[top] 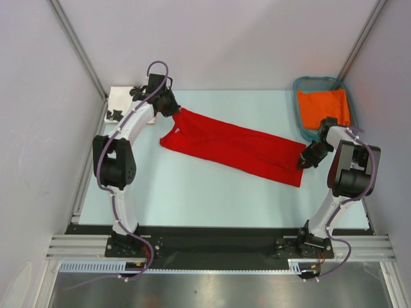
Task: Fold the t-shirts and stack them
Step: Fold the tshirt
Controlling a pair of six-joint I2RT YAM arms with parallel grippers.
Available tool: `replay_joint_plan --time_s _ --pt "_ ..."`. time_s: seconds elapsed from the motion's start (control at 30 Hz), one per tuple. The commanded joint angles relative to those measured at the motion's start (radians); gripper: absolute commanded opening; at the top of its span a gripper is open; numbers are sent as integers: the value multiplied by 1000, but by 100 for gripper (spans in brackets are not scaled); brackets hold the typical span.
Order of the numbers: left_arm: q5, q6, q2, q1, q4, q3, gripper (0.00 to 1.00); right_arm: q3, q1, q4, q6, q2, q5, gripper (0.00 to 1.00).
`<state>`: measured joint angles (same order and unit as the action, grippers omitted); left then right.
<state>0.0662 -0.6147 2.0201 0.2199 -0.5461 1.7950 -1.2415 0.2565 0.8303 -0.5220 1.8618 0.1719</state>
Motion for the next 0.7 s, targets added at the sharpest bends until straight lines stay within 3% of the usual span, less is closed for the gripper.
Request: replay_joint_plan --time_s 0.0,0.2,0.47,0.67 --pt "-13 -17 -31 -19 6 15 0 -39 7 -19 11 28 0 12" --pt "-3 -16 -8 -24 -2 17 0 -50 10 -28 4 39 2 15" --pt "87 4 87 -24 9 102 1 -91 50 -2 86 11 -52 42" --pt "103 65 123 -24 15 156 16 -72 -14 10 125 -144 -39 50"
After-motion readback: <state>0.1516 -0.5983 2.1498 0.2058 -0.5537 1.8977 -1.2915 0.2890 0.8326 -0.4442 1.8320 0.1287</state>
